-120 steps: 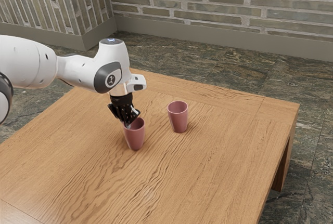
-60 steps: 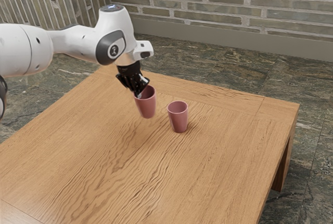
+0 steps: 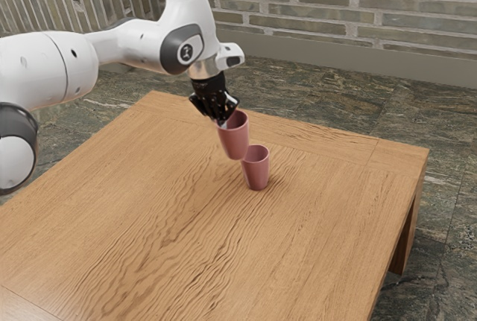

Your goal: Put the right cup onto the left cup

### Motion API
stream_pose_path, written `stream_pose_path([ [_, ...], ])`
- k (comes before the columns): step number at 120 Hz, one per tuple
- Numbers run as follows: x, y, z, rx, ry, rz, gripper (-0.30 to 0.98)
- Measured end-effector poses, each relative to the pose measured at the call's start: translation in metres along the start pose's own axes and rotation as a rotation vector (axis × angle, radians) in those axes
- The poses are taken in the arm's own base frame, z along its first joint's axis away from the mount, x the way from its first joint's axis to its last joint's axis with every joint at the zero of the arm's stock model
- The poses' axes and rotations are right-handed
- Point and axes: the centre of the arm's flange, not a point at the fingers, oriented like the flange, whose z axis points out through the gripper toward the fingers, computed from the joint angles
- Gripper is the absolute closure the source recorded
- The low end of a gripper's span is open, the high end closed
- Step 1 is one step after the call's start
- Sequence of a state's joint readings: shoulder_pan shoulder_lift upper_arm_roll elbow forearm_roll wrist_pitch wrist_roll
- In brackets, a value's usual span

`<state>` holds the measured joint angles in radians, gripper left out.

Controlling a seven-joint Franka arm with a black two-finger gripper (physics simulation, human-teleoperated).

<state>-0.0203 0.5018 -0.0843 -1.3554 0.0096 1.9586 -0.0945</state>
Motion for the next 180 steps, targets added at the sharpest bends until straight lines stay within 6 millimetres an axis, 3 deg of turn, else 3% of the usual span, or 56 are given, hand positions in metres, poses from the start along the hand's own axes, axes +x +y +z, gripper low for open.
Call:
stream_pose_path([
  [46, 0.032, 0.012, 0.015, -0.012, 0.016, -0.018, 0.79],
  [118, 0.034, 0.02, 0.043, -0.013, -0.008, -0.033, 0.78],
  [147, 0.033, 0.018, 0.042, -0.008, -0.003, -0.038, 0.29],
  [164, 0.027, 0.023, 0.032, 0.007, 0.004, -0.025, 0.15],
  [180, 0.012, 0.03, 0.004, 0.023, 0.018, -0.009, 0.08],
])
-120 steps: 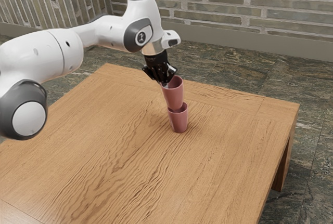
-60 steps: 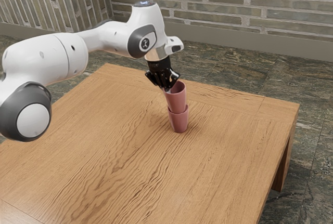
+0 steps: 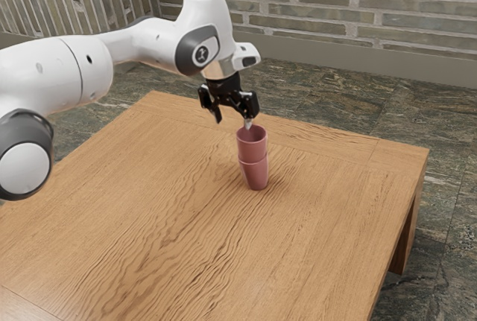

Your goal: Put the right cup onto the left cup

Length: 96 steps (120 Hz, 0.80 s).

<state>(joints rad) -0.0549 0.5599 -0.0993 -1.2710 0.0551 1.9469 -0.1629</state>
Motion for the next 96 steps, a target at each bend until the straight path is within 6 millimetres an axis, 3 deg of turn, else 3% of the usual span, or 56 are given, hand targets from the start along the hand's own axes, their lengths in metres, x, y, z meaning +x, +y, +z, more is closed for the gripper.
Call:
stream_pose_path([
  [33, -0.036, 0.01, -0.058, 0.073, 0.034, 0.049, 0.02],
  [68, -0.096, -0.02, -0.113, 0.147, 0.041, 0.055, 0.01],
  [96, -0.132, -0.025, -0.137, 0.165, 0.03, 0.07, 0.0],
])
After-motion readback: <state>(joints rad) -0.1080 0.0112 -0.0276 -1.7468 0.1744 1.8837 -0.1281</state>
